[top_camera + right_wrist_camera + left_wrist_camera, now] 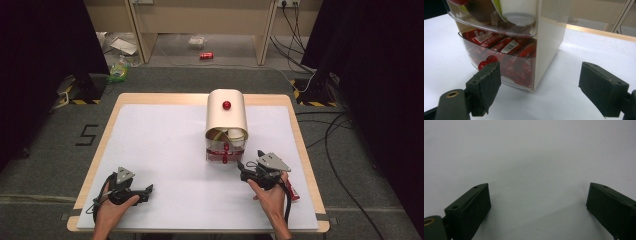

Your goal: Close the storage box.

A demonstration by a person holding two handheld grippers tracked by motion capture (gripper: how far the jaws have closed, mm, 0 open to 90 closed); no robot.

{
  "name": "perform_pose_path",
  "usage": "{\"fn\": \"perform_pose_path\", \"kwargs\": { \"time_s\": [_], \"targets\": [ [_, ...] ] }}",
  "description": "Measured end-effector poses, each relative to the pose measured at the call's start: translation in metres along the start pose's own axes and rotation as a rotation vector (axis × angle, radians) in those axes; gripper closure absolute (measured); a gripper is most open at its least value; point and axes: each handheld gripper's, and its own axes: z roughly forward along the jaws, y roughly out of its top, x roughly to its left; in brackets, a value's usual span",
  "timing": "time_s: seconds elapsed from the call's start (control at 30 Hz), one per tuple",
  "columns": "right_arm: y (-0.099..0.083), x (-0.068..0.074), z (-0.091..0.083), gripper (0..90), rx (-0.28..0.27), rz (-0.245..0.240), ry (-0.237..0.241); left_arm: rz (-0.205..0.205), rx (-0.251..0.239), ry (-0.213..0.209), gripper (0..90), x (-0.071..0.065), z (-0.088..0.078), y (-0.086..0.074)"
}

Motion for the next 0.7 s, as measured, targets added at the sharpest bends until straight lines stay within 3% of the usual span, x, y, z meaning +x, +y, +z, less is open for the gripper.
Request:
{"fn": "perform_pose_path", "kwargs": {
  "time_s": [0.7],
  "targets": [
    [0.005, -0.012, -0.020, 19.4, -0.025, 0.013, -0.017, -0.001, 0.000, 0.000, 4.6, 0.000, 0.000, 0.000]
  ]
}}
